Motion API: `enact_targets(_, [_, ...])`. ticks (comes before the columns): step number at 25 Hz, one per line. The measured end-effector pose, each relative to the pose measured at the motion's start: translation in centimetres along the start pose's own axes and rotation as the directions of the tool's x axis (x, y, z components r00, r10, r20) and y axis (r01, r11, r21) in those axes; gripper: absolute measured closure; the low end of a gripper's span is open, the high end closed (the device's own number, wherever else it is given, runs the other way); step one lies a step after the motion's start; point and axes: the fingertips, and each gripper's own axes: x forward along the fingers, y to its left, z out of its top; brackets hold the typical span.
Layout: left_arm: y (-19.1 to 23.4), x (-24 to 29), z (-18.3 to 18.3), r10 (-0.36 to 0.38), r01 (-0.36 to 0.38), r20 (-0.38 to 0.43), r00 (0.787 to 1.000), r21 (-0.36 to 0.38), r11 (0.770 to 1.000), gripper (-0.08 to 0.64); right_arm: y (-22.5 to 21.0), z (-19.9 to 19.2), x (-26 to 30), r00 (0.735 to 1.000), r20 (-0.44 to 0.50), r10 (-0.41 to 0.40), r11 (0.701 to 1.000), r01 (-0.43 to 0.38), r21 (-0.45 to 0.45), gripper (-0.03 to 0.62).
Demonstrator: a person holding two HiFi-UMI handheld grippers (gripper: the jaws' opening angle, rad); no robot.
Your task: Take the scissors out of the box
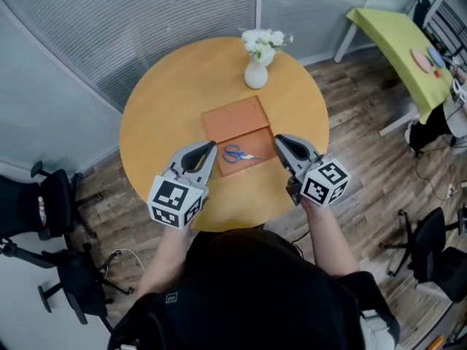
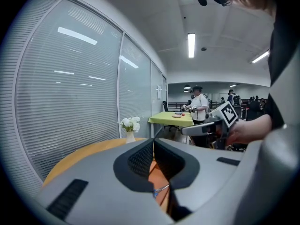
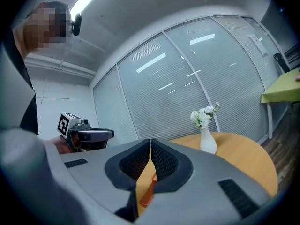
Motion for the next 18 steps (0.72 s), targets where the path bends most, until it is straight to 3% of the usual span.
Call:
enact_targets(6, [2.7, 0.4, -0.7, -0.023, 0.023, 0.003, 1.000, -0.023, 0.999, 0.545, 0.2, -1.7, 4.3, 0.993, -0.114, -0.006, 0.997, -0.003, -0.080, 0.554])
enact_targets(10, [4.5, 0.8, -1.1, -0.036, 0.036, 0.007, 0.999, -0.031, 0.999, 0.545, 0.1, -3.7, 7.2, 0.975, -0.223, 0.000, 0.990, -0.031, -0.134, 0.554])
enact_targets(13, [6.0, 0.8, -2.2, -0.031, 0.031, 0.001, 1.000, -0.060, 0.998, 0.545, 0.2, -6.3, 9.4, 0.941, -0.338, 0.007, 0.982, -0.070, -0.175, 0.552])
enact_targets(18, [7.9, 1.2, -4.6, -0.036, 0.034, -0.012, 0.999, -0.120, 0.992, 0.545, -0.2, -11.0, 12.1, 0.858, -0.514, -0.003, 0.967, -0.129, -0.221, 0.552])
